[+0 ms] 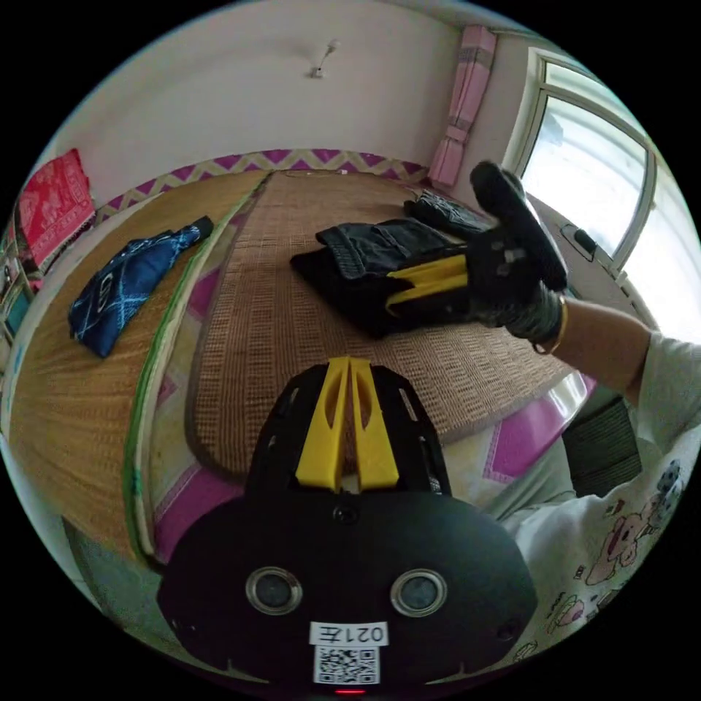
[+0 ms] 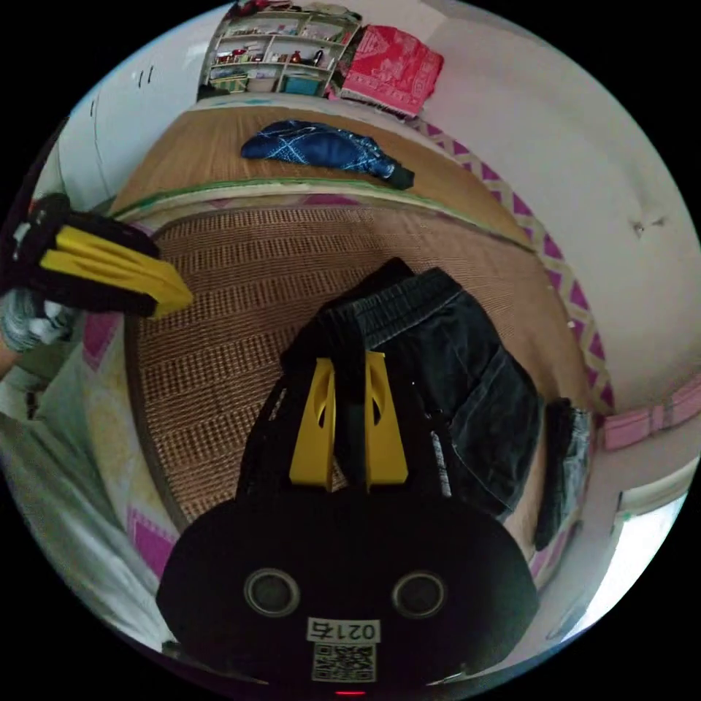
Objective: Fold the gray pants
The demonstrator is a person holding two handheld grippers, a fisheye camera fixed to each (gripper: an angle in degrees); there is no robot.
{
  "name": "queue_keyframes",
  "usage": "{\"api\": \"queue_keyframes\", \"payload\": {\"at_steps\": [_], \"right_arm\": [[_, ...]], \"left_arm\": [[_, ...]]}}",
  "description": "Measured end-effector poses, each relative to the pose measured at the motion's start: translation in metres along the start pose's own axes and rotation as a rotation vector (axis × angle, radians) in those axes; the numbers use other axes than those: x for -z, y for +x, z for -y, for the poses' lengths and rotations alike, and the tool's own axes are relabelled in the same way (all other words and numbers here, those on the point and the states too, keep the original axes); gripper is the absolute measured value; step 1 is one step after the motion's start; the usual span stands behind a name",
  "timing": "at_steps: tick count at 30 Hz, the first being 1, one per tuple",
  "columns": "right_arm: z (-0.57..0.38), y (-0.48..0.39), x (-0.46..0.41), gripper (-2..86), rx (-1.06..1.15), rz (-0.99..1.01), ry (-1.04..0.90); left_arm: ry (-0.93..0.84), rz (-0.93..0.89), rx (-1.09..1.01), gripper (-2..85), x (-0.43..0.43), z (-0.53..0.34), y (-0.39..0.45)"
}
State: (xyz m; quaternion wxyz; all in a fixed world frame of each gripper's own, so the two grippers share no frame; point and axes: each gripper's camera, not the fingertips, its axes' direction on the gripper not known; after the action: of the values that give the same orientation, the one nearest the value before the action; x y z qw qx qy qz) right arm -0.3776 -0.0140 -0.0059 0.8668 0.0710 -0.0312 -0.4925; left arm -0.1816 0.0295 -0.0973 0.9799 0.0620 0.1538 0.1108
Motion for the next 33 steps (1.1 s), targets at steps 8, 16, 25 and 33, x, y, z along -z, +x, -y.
{"api": "queue_keyframes", "payload": {"at_steps": [8,16,25,33], "right_arm": [[-0.065,0.047,0.044,11.6,-0.140,0.124,0.105],[-0.098,0.111,0.009,11.3,-0.296,0.270,0.075],[-0.236,0.289,-0.017,7.4,-0.829,1.073,0.341],[-0.382,0.424,0.053,5.0,-1.109,0.951,0.656]], "left_arm": [[0.012,-0.033,0.050,-0.9,0.006,-0.019,0.001],[0.008,-0.051,0.026,-0.9,-0.010,-0.005,0.023],[0.019,-0.070,0.000,-0.9,-0.025,0.032,0.036],[-0.001,-0.109,0.003,-0.7,-0.052,0.066,0.053]]}}
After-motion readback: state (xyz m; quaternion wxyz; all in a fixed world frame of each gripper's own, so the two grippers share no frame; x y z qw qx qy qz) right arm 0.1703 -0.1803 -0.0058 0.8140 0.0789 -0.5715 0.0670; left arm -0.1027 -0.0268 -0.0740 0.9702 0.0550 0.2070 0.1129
